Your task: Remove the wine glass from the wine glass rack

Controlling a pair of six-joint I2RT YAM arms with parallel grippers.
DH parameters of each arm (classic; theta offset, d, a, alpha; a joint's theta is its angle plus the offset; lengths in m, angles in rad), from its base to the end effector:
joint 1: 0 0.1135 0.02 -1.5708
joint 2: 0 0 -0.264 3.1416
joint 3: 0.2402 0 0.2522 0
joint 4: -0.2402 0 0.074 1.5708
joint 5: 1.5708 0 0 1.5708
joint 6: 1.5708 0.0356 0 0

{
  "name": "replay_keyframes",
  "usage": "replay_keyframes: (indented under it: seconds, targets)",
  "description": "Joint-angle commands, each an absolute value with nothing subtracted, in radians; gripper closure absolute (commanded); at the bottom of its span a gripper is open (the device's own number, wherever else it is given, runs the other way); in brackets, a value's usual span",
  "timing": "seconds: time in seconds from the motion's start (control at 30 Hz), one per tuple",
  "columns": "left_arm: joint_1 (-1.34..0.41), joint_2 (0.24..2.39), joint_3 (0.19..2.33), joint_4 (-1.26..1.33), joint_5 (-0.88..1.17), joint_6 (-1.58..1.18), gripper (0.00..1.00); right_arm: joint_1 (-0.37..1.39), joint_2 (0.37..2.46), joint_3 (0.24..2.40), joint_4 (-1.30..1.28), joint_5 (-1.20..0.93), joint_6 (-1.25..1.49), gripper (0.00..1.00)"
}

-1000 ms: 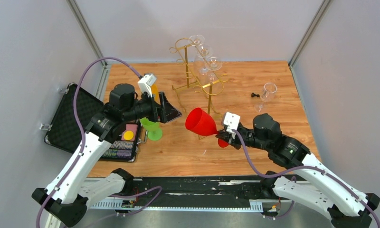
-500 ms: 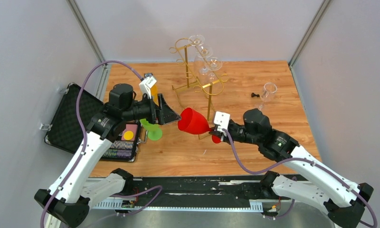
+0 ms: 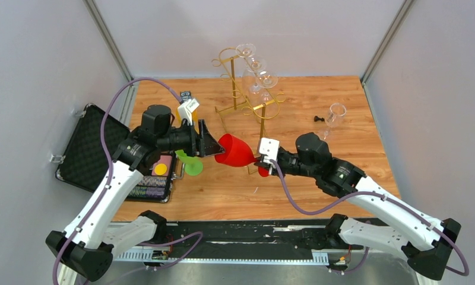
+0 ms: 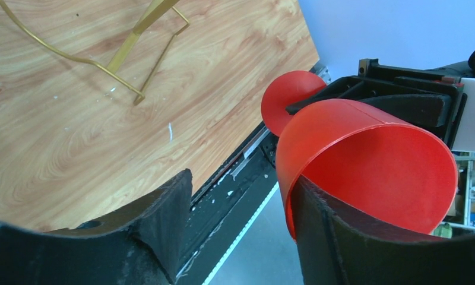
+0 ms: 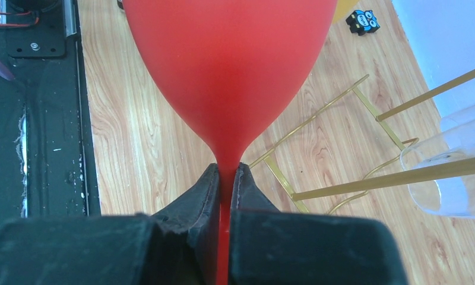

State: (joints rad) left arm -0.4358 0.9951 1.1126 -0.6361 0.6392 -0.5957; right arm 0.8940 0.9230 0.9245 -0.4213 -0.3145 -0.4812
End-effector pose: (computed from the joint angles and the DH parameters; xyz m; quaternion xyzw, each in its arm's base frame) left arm 0.1738 -0.1044 0.3724 0.0917 0.8310 -0.4715 0.2807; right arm 0.1192 0.1660 0.3404 -0.5917 0.5862 0.2388 0.4992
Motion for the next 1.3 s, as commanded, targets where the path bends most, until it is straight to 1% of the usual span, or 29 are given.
replay_keyframes:
  seconds: [0.0, 0.03, 0.07, 0.1, 0.17, 0.27, 0.3, 0.33, 0.37, 0.4, 0.43, 0.5, 0.57, 0.67, 0.77, 0.83, 1.0, 1.27]
  targets:
    - [-0.428, 1.002, 1.125, -0.651, 0.647, -0.568, 0.38, 0.906, 0.937, 0.971, -0.365, -0.292, -0.509, 1.0]
    - [-0.427, 1.003, 1.125, -0.65, 0.648, -0.57, 0.41, 0.908, 0.942, 0.973, -0.364, -0.286, -0.511, 1.0]
    - [-0.428, 1.004, 1.125, -0.649, 0.651, -0.57, 0.48, 0.909, 0.946, 0.974, -0.365, -0.276, -0.515, 1.0]
    - [-0.428, 1.005, 1.125, -0.649, 0.652, -0.569, 0.51, 0.912, 0.951, 0.976, -0.365, -0.267, -0.517, 1.0]
    - [-0.427, 1.008, 1.127, -0.651, 0.654, -0.566, 0.62, 0.915, 0.96, 0.978, -0.364, -0.247, -0.525, 1.0]
    - [-0.427, 1.011, 1.132, -0.657, 0.659, -0.563, 0.73, 0.92, 0.973, 0.98, -0.364, -0.238, -0.529, 1.0]
    - [-0.427, 1.012, 1.132, -0.657, 0.659, -0.561, 0.79, 0.92, 0.975, 0.979, -0.365, -0.239, -0.528, 1.0]
    - [-0.428, 1.011, 1.133, -0.66, 0.66, -0.56, 0.81, 0.922, 0.978, 0.98, -0.365, -0.239, -0.528, 1.0]
    - [-0.428, 1.011, 1.134, -0.66, 0.66, -0.559, 0.88, 0.922, 0.982, 0.98, -0.364, -0.237, -0.527, 1.0]
    - [-0.427, 1.012, 1.135, -0.661, 0.662, -0.558, 0.92, 0.922, 0.984, 0.98, -0.365, -0.234, -0.526, 1.0]
    - [-0.428, 1.012, 1.134, -0.662, 0.661, -0.556, 0.98, 0.923, 0.987, 0.983, -0.365, -0.232, -0.523, 1.0]
    - [-0.427, 1.014, 1.135, -0.664, 0.662, -0.555, 1.0, 0.923, 0.989, 0.983, -0.365, -0.231, -0.519, 0.99]
    - [-0.428, 1.012, 1.137, -0.666, 0.662, -0.554, 1.0, 0.924, 0.988, 0.983, -0.365, -0.23, -0.515, 0.97]
    - [-0.428, 1.013, 1.153, -0.675, 0.648, -0.55, 1.0, 0.924, 0.984, 0.981, -0.365, -0.221, -0.508, 0.87]
    - [-0.428, 1.02, 1.174, -0.698, 0.618, -0.535, 1.0, 0.924, 0.968, 0.969, -0.366, -0.214, -0.502, 0.75]
    - [-0.428, 1.024, 1.184, -0.707, 0.599, -0.529, 1.0, 0.924, 0.952, 0.954, -0.367, -0.209, -0.502, 0.7]
    - [-0.426, 1.037, 1.209, -0.727, 0.538, -0.515, 1.0, 0.925, 0.892, 0.923, -0.372, -0.192, -0.467, 0.63]
    - [-0.426, 1.101, 1.31, -0.838, 0.349, -0.455, 1.0, 0.925, 0.766, 0.904, -0.387, -0.172, -0.372, 0.61]
